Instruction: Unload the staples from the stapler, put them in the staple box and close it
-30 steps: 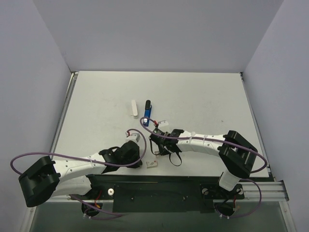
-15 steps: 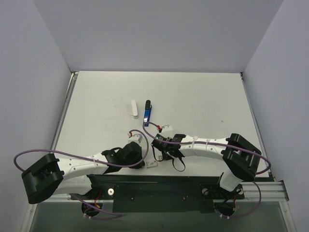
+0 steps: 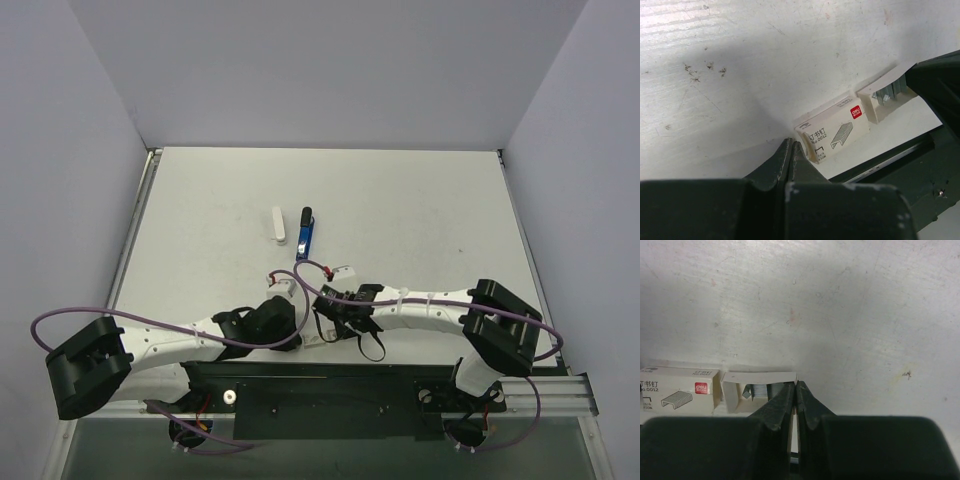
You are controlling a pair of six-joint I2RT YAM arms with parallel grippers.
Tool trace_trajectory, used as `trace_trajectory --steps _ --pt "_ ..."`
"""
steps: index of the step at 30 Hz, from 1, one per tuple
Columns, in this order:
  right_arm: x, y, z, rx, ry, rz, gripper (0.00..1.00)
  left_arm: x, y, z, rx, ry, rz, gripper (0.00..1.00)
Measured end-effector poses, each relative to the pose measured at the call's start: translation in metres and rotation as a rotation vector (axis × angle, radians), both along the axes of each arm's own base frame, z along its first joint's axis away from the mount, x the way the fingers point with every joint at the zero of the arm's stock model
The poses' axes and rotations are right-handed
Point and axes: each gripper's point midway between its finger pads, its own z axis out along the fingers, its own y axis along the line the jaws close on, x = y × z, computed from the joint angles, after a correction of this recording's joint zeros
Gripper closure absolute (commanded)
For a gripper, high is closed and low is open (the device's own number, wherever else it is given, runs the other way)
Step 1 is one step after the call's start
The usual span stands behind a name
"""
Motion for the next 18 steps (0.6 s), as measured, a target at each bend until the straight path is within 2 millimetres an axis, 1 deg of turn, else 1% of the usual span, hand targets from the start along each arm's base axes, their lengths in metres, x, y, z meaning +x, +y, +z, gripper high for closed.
trace_trajectory --steps 8,18 --pt "-0.0087 0.0053 -0.0007 0.012 0.020 0.021 1.00 -0.0024 -0.0015 0.0001 0.000 -0.003 -0.004 1.00" --pt "-0.0098 0.0081 0.0003 0.017 0.024 0.025 1.00 -0.0029 -0.0020 0.0002 0.001 -0.007 0.000 1.00"
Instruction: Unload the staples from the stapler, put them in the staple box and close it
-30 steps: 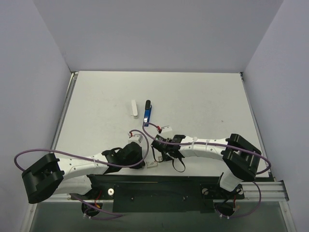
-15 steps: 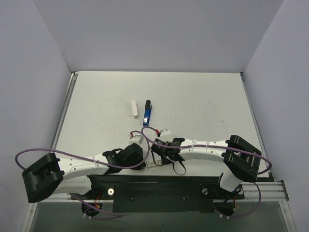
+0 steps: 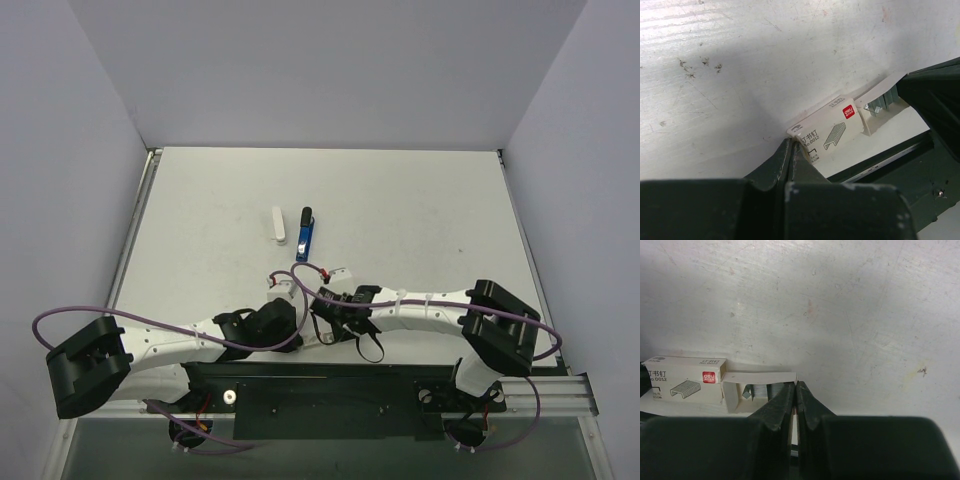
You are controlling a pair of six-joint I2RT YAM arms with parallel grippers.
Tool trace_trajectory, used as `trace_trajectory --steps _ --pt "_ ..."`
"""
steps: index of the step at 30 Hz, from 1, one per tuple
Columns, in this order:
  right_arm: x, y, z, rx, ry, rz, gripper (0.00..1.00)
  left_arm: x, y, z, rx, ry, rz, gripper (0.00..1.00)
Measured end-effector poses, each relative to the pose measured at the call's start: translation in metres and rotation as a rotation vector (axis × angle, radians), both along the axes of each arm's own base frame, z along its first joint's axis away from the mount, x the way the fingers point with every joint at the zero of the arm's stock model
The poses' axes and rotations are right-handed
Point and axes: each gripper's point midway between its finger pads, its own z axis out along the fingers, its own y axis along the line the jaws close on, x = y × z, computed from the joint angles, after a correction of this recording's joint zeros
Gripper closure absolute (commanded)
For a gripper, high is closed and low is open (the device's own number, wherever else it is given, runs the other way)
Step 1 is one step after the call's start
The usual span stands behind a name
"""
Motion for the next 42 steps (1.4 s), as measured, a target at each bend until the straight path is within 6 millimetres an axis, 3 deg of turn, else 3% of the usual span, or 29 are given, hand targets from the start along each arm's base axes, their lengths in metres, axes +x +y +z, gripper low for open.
trace_trajectory --steps 8,29,42 --pt "0.002 0.009 0.002 0.001 0.010 0.014 1.00 0.000 0.000 0.000 0.001 -0.005 0.008 1.00" --pt "0.011 0.007 -0.005 -0.015 0.053 -0.007 1.00 -0.002 -0.003 0.000 0.007 -0.020 0.004 1.00" --pt "0.030 0.007 -0.004 -0.026 0.056 -0.015 1.00 -0.002 -0.011 0.000 0.016 -0.030 -0.021 1.00"
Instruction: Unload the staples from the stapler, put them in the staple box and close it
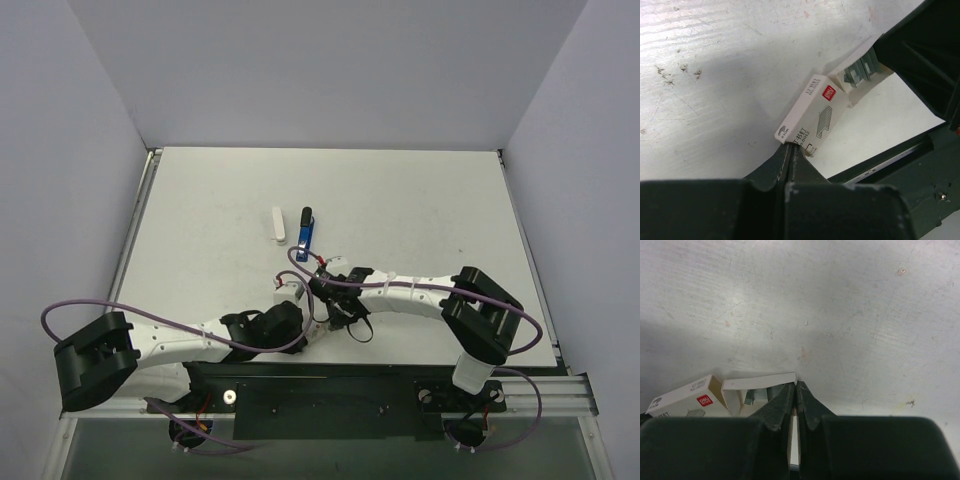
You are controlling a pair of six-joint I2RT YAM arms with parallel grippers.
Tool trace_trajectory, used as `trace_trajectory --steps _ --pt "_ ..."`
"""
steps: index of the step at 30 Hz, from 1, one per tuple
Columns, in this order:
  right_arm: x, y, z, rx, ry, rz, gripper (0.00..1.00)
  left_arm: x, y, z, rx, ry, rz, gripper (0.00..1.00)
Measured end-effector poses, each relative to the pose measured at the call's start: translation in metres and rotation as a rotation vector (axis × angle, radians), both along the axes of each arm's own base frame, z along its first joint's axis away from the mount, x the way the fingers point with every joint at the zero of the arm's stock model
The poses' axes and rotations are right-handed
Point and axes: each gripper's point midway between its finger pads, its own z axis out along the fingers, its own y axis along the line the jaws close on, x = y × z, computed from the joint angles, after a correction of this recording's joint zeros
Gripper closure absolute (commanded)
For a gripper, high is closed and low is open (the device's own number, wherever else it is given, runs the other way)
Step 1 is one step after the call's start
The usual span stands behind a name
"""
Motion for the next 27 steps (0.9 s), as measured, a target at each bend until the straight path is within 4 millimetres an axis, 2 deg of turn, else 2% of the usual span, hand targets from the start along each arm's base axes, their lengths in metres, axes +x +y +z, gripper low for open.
trace_trajectory --steps 27 --pt "0.019 -0.012 0.000 -0.001 0.003 -0.034 1.00 0.001 -0.008 0.000 -0.004 -0.008 -0.023 1.00"
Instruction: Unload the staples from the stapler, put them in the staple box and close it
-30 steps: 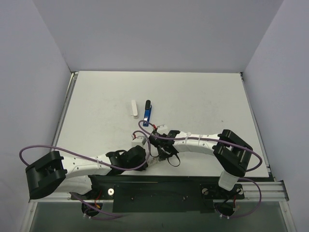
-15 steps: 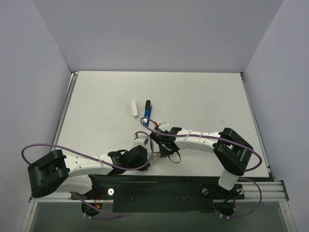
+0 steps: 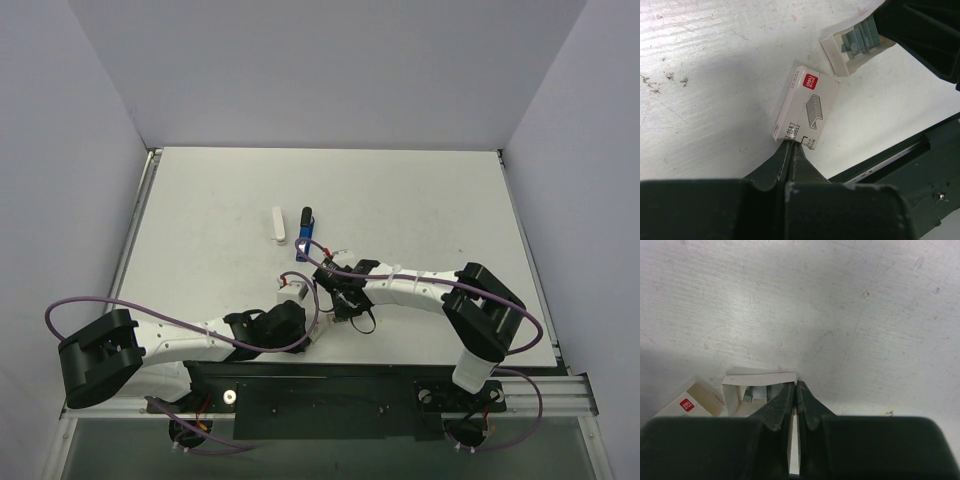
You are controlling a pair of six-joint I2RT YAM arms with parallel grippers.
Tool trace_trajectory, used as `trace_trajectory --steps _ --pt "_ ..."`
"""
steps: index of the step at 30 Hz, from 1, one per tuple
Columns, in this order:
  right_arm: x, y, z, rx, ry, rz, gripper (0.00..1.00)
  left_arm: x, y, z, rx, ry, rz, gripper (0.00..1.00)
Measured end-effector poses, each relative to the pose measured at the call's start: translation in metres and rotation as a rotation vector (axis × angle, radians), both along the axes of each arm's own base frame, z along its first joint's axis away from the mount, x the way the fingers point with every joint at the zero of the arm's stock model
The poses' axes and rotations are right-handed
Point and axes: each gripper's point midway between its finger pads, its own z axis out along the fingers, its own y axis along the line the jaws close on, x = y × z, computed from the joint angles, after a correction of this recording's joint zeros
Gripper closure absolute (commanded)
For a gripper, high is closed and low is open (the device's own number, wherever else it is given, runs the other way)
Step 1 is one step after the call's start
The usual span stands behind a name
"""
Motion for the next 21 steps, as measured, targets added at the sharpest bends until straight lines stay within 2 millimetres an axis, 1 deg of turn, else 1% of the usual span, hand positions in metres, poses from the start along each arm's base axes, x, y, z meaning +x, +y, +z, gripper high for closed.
trace_trajectory --steps 8,16,21 --pt "0.000 0.001 0.000 0.003 0.001 -0.004 1.00 0.000 0.000 0.000 -0.001 -0.001 0.000 1.00" --pt "0.004 0.011 0.001 0.019 -0.004 -0.014 1.00 0.000 0.000 0.000 -0.001 -0.001 0.000 1.00" --pt "0.003 0.014 0.000 0.021 -0.005 -0.007 1.00 0.000 0.000 0.000 -0.002 -0.001 0.000 1.00"
